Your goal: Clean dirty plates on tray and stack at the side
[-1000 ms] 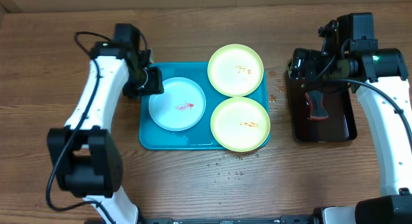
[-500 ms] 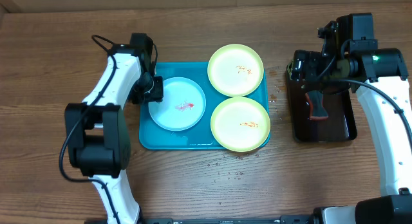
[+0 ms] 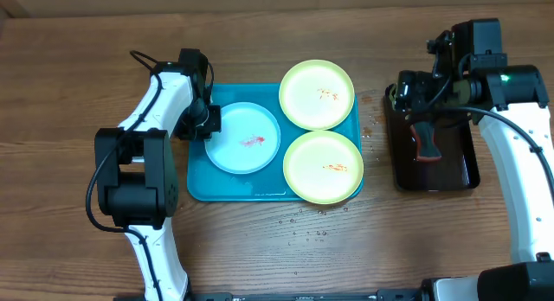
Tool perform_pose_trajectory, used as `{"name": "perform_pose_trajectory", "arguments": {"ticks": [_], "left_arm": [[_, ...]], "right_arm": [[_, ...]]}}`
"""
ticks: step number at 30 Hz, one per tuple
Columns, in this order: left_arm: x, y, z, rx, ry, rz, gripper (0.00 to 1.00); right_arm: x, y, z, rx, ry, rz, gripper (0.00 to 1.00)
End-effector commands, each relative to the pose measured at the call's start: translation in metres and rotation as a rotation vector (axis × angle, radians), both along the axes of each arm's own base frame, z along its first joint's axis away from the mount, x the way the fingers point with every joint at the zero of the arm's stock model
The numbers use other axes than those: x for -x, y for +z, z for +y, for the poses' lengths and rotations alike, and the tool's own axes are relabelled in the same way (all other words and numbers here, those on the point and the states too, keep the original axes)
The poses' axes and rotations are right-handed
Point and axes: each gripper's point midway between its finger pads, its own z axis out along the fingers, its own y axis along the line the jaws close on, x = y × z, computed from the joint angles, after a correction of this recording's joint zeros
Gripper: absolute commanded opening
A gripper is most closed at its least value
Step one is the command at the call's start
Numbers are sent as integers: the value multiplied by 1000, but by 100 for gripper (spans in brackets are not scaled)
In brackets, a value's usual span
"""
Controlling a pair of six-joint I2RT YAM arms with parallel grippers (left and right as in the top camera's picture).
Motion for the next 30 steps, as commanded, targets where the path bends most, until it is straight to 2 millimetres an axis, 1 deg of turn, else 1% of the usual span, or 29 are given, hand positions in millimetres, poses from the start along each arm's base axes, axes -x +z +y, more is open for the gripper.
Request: {"name": "perform_pose_trajectory", "arguments": {"ticks": [1, 2, 5, 6, 10, 12, 16, 18, 19, 23, 25, 30], "left_arm": [[-1, -12, -2, 1, -9, 15, 4], [-1, -12, -2, 1, -9, 14, 4], [-1, -12, -2, 1, -8, 13, 4], [-2, -12, -2, 1, -8, 12, 4], [-2, -12, -2, 1, -8, 10, 4], [-3, -12, -2, 1, -8, 8, 4], [-6, -12, -3, 2, -8, -5, 4], [-6, -12, -3, 2, -8, -6, 4], [-6, -12, -3, 2, -8, -6, 4], [-7, -12, -3, 3, -8, -9, 4], [-8, -12, -3, 3, -8, -14, 4], [-11, -12, -3, 4, -8, -28, 4]], "right_arm": [[-3, 8, 0, -4, -22, -19, 81], [-3, 7, -4, -3, -71, -9, 80], [0, 3, -24, 53, -225, 16, 74], [2, 2, -32, 75, -265, 26, 74], [10, -13, -55, 98, -335, 104, 74], [11, -28, -67, 103, -305, 159, 75], [10, -61, -78, 80, -215, 260, 75], [8, -78, -82, 88, -169, 305, 70], [8, -88, -84, 97, -132, 327, 66], [8, -118, -84, 116, -31, 399, 54], [6, -131, -85, 121, -5, 423, 51], [-2, -160, -88, 131, -3, 456, 44]]}}
